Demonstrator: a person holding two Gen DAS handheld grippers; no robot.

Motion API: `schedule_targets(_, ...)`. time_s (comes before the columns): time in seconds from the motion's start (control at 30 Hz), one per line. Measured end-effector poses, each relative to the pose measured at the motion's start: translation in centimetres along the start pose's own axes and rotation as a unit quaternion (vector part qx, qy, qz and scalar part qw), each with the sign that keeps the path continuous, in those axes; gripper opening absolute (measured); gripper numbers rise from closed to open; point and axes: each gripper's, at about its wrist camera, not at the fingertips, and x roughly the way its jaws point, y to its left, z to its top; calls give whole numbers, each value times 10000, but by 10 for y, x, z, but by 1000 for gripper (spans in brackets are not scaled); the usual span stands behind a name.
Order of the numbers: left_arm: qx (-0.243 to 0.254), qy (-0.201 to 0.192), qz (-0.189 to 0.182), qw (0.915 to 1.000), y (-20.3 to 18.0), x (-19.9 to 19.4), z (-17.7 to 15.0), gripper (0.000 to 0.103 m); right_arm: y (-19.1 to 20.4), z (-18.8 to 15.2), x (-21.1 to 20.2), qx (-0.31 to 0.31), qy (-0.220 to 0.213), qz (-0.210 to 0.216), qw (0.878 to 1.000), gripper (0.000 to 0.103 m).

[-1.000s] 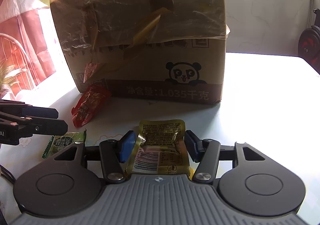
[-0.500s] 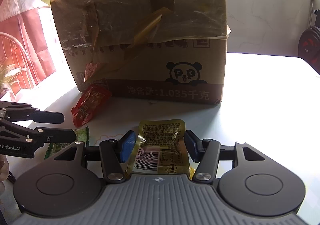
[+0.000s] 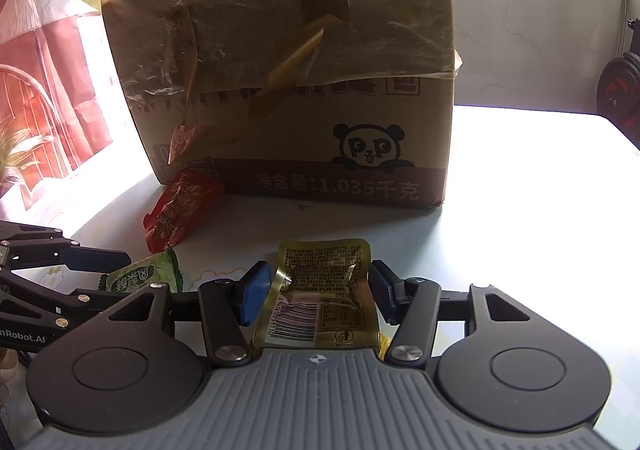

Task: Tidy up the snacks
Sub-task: 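Lift the green pastry with the left tool while the right tool holds the gold packet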

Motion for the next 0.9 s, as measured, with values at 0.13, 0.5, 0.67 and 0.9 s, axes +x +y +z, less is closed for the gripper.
schedule_targets(0.13, -415, -14, 243, 9988, -2, -5, -3, 45, 0, 0, 0, -9, 2, -7, 10000, 57)
schedule_targets(0.5, -486, -70, 528, 9974, -7, -2, -1, 43, 5, 0, 3, -152, 30, -87, 9998, 57)
schedule_targets(0.67, -517, -100, 534, 9972, -6, -2, -1, 39, 9, 0, 5, -254, 60, -161, 9995, 58)
schedule_targets(0.9, -707, -242, 452, 9962, 0, -13, -5, 38, 11, 0, 7, -371, 87, -237, 9990, 58)
